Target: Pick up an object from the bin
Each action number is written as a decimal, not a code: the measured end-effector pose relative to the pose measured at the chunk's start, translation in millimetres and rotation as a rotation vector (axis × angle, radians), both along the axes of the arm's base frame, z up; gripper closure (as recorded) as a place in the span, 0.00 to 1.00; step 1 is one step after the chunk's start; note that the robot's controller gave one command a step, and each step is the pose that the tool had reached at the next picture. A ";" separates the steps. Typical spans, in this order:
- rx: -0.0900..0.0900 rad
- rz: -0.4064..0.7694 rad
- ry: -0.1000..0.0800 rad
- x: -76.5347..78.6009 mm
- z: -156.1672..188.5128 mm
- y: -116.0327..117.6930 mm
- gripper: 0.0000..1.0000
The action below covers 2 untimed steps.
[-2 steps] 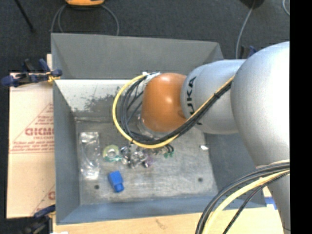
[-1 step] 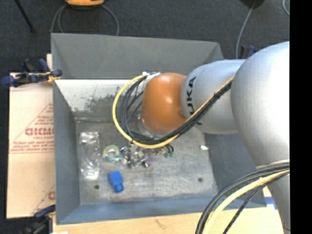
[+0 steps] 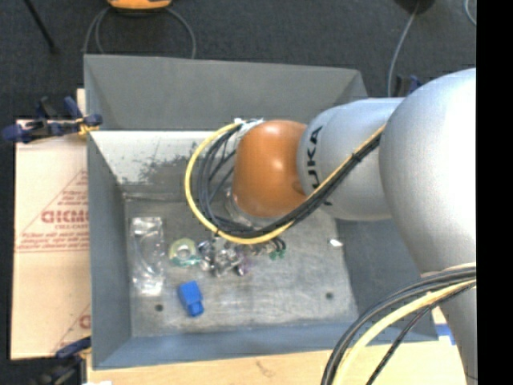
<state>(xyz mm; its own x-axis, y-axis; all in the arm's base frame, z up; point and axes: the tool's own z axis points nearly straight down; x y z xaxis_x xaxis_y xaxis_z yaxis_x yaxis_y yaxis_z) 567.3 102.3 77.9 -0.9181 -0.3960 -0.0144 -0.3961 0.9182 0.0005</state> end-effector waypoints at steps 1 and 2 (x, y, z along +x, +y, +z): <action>-0.005 0.016 -0.001 19.5 103.1 -2.5 1.00; -0.006 0.015 0.009 17.0 98.0 -2.5 0.00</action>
Offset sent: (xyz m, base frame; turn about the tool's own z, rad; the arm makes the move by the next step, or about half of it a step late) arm 0.0157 -0.0017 0.0972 -0.0183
